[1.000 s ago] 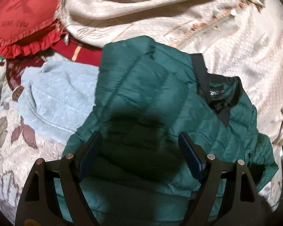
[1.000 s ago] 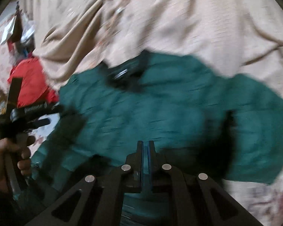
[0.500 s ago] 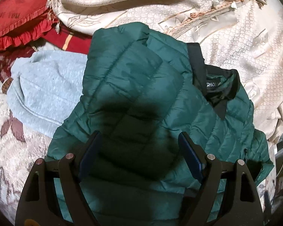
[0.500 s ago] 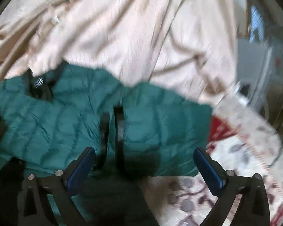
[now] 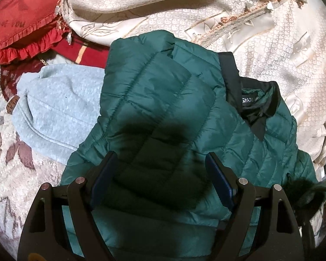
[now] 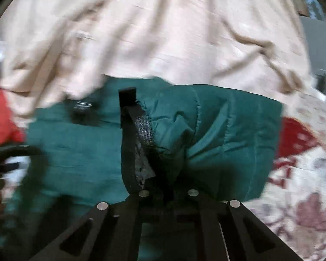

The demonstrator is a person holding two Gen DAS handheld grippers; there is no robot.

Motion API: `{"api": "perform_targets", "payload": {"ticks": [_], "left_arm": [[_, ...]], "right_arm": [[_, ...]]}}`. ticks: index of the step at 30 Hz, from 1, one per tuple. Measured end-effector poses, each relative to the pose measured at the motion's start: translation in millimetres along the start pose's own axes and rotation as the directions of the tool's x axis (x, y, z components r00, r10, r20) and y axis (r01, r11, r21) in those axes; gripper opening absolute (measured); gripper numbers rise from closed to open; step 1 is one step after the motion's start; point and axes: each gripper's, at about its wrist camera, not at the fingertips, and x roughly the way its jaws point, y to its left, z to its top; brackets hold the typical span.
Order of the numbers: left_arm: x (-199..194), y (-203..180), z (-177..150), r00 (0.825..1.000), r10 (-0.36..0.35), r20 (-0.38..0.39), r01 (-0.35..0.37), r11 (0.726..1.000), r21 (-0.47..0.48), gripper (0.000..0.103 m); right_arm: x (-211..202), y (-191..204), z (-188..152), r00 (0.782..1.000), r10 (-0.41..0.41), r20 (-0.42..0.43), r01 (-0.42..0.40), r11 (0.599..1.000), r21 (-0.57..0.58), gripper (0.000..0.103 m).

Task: Fold large clothes
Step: 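Fold the held sleeve across the jacket body and open the right tool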

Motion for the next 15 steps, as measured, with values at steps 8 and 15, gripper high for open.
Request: {"api": "perform_targets", "payload": {"ticks": [8, 15], "left_arm": [[3, 2, 0, 0.999, -0.035, -0.014, 0.035, 0.999, -0.009, 0.083], [-8, -5, 0, 0.994, -0.105, 0.026, 0.105, 0.994, 0.006, 0.083]], "right_arm": [[63, 65, -8, 0.922, 0.364, -0.133, -0.368, 0.930, -0.002, 0.021], [28, 57, -15, 0.944, 0.321, -0.079, -0.322, 0.947, 0.000, 0.071]]}}
